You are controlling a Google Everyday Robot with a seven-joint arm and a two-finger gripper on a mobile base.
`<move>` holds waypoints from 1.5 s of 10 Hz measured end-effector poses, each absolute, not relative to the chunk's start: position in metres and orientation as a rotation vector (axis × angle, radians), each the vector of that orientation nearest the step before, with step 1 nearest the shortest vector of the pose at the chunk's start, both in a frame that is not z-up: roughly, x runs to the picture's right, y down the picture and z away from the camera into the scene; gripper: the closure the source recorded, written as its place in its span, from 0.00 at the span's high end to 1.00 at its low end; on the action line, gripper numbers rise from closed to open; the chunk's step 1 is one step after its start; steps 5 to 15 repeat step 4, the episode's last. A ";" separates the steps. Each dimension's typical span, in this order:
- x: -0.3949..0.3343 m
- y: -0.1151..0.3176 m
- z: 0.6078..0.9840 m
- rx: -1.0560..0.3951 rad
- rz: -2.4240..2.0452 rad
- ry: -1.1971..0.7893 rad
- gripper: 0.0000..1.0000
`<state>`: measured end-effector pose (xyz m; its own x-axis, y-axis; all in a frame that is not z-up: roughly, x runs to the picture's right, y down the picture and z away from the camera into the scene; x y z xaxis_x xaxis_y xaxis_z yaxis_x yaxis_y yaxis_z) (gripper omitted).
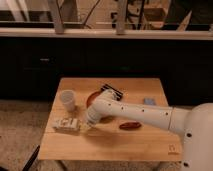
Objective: Place the bottle in the ceramic bowl
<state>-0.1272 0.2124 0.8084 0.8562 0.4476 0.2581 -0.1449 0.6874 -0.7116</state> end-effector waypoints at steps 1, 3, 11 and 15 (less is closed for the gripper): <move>-0.131 0.214 0.809 -0.748 0.342 -0.436 0.80; -0.129 0.215 0.811 -0.755 0.339 -0.433 0.79; -0.128 0.216 0.810 -0.757 0.341 -0.432 0.74; -0.128 0.216 0.810 -0.757 0.341 -0.432 0.74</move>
